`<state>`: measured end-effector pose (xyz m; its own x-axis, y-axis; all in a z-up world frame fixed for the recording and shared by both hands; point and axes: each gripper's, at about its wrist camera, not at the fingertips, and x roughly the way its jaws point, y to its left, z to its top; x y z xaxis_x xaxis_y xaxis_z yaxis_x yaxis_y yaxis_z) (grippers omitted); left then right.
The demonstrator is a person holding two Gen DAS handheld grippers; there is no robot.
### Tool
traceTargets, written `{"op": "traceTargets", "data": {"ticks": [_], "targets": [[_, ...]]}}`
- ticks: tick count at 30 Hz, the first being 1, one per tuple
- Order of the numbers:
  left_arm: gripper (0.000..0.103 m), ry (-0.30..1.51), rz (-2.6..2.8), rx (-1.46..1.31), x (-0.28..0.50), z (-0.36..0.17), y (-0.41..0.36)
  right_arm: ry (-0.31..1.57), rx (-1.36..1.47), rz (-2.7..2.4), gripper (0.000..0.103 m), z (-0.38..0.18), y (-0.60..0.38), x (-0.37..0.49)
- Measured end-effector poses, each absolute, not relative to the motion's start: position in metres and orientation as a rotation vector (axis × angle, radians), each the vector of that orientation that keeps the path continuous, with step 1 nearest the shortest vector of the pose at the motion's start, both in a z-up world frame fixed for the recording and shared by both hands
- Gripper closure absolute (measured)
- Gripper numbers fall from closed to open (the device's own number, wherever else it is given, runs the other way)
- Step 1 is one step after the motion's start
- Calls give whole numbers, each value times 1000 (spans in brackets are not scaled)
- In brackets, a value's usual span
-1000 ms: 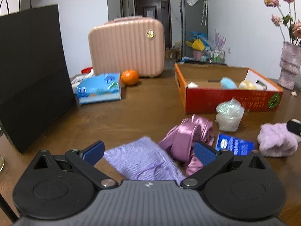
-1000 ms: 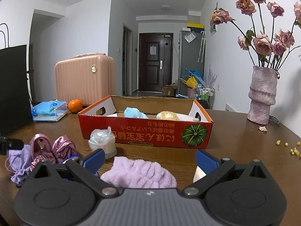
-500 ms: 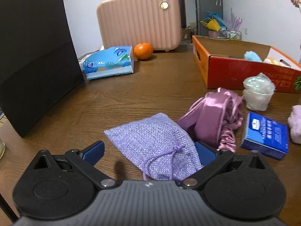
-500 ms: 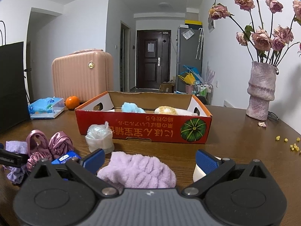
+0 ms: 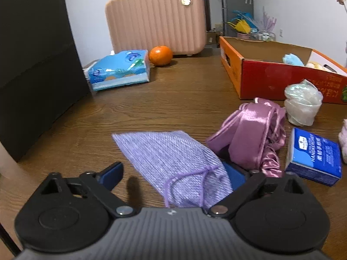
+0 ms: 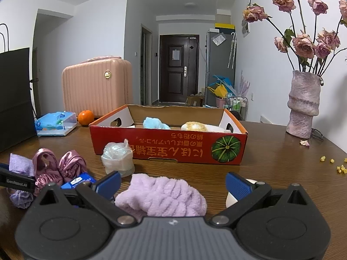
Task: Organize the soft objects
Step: 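Close the left tool on the lavender pouch while the right tool grasps the lilac hair band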
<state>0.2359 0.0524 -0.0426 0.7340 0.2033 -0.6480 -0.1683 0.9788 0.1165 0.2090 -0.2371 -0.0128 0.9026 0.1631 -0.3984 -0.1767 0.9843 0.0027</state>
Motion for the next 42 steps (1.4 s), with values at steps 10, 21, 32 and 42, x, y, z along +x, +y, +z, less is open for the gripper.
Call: {"op": "traceTargets", "data": {"ticks": [10,21,32,42], "targets": [[63,683,149,4,225,-38,62,434,-56,168,0,-19,-231,211],[63,474,215,-57,194,-12,76,470,-46,158,0,-24,-229,218],[63,456,188,-51,191,-9,73,560,-15,151,0,-35,-220,244],[63,455,178,-54,189,-10,73,648,9,166,13,-46,-216,263]]}}
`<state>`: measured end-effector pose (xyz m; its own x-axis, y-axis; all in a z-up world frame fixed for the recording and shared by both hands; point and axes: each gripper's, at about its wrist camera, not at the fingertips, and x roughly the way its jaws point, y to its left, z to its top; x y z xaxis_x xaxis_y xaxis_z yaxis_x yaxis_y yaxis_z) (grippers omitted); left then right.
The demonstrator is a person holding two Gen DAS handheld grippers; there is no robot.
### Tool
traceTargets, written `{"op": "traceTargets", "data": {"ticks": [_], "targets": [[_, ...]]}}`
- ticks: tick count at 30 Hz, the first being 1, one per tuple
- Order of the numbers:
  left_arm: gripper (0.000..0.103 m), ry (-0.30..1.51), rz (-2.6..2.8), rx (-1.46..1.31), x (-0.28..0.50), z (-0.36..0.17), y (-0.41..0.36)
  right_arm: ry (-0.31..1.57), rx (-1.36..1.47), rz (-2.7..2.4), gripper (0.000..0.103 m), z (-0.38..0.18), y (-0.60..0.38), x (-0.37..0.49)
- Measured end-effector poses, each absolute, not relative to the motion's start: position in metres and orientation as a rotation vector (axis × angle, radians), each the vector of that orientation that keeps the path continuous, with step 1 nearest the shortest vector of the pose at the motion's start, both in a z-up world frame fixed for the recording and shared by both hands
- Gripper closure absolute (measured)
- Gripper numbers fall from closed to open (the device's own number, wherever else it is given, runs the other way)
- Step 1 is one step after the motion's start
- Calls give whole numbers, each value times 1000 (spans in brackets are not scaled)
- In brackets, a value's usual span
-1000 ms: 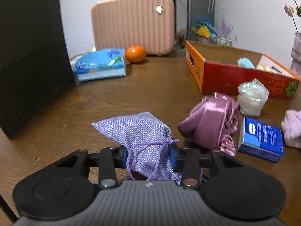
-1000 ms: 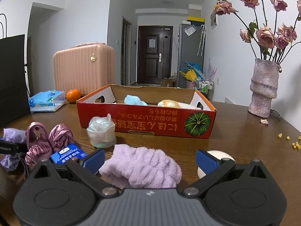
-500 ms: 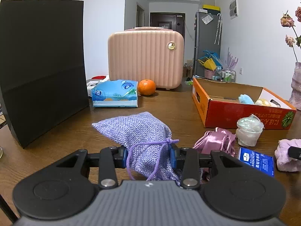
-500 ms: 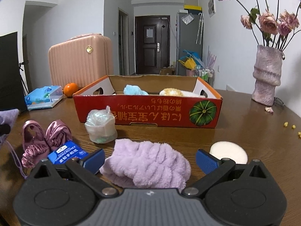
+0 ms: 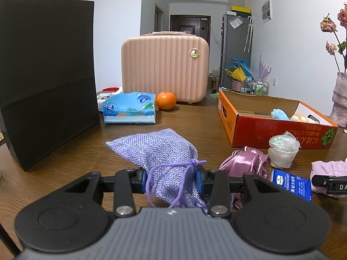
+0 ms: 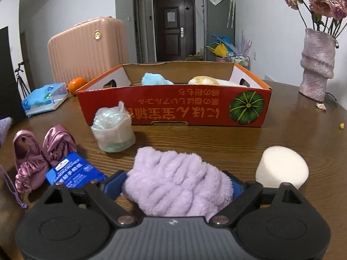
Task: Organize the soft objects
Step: 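Close the left tool on the lavender pouch while the right tool grasps the lilac hair band, then carry the pouch in the left tool to the box while the right tool carries the hair band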
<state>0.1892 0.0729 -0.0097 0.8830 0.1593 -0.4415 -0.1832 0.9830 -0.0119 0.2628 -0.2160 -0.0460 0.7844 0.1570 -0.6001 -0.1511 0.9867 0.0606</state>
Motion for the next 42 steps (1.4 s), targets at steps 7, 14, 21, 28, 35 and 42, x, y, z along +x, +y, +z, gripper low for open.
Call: {"op": "traceTargets", "data": {"ticks": [7,14,21,28,35,42], "targets": [[63,455,176,-54,188,-9,73,639,-30,185,25,-46,-210,258],[63,455,174,-53,188,-9,73,605,-57,198,49,-41,-208,249],[63,455,175,-53,188,-10,72,563,-57,196,72,-35,-210,242],[63,451,177,-61,186,-8,73,510,-41,209,74,-28,-213,234],[63,446,161,-53,182,-1,72,458,-36,210,74,-17,-216,226],[63,414,134,-43,179,14,64,415,-39,212,74,-5,-217,222]]}}
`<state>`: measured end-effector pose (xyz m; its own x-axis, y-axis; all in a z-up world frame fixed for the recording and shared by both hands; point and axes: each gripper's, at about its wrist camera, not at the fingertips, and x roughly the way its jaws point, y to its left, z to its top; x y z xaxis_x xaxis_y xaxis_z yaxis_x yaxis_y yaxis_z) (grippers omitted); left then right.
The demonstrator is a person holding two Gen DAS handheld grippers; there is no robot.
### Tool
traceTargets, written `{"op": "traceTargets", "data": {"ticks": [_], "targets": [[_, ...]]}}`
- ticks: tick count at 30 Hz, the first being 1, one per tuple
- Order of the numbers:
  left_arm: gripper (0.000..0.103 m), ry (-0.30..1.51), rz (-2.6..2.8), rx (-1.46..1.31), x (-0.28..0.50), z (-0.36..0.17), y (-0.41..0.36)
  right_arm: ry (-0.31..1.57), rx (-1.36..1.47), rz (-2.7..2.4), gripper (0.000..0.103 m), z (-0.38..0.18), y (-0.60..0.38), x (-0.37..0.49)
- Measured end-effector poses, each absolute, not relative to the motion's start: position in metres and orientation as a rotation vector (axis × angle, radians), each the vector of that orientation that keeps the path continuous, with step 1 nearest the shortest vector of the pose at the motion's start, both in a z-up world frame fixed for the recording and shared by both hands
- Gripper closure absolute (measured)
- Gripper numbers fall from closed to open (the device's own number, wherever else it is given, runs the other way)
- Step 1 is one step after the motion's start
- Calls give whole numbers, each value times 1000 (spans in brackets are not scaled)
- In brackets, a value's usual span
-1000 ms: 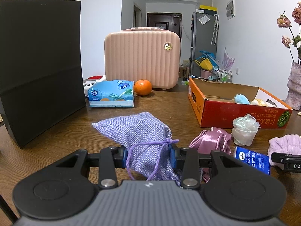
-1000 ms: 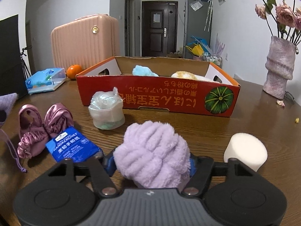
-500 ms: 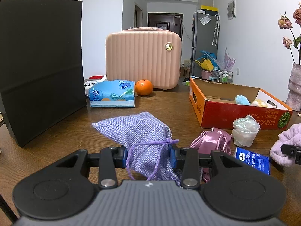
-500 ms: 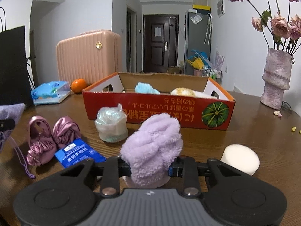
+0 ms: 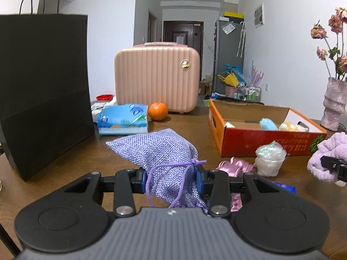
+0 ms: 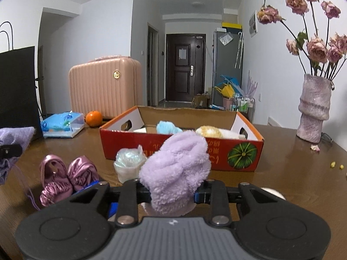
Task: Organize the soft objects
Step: 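Carry the pouch in the left tool to the box while the right tool carries the hair band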
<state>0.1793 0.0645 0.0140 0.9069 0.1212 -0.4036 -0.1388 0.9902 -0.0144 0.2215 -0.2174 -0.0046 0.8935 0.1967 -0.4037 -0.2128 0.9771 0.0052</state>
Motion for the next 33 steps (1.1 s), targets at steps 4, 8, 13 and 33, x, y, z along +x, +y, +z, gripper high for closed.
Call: {"op": "traceTargets", "data": {"ticks": [4,8,13,33], "targets": [[63,382,108,-33,179,27,56,391,-44,211,74,2,-217,222],[63,356,91,-28,181,37,48,372,-43,208,74,9,-217,224],[63,330,60,-20,187,48,37,345,-42,204,74,17,-216,228],[63,270,-33,-36,231,80,-2,253,-23,186,74,46,-210,259]]}}
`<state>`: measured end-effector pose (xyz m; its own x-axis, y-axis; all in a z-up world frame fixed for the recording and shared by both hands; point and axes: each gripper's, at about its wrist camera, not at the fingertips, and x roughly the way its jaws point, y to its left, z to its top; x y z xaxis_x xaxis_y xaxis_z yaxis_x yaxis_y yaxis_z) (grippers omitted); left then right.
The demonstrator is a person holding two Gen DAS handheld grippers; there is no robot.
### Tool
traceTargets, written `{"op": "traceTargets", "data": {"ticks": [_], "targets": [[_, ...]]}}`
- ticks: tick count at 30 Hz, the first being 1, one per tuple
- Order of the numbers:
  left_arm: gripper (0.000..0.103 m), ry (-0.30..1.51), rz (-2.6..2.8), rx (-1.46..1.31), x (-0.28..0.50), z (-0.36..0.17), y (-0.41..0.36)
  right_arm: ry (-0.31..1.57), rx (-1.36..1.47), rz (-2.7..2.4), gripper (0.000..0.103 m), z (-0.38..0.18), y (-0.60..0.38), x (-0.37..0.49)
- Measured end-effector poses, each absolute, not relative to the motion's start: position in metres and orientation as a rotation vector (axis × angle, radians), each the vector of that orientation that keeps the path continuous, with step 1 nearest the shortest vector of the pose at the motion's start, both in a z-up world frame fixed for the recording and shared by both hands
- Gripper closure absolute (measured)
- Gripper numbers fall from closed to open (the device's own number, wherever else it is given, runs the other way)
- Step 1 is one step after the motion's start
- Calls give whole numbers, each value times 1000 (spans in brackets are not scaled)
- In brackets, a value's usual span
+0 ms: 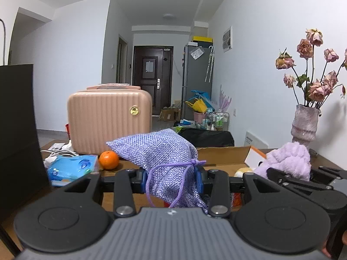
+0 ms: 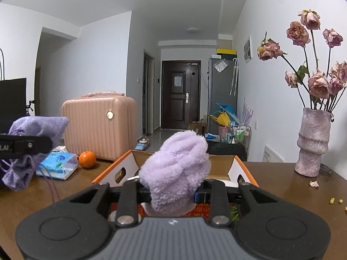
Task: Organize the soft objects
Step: 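Carry the pouch in the left tool to the box while the right tool carries the hair band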
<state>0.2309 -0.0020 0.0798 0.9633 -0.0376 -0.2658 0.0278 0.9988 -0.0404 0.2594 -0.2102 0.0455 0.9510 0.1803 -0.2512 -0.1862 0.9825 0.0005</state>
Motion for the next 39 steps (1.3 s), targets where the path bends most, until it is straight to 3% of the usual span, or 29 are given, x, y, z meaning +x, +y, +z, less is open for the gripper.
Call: {"op": "traceTargets", "data": {"ticks": [39], "targets": [[63,317,-52,-7,366,68,-42,258,-39,142,73,45,-203,381]]}}
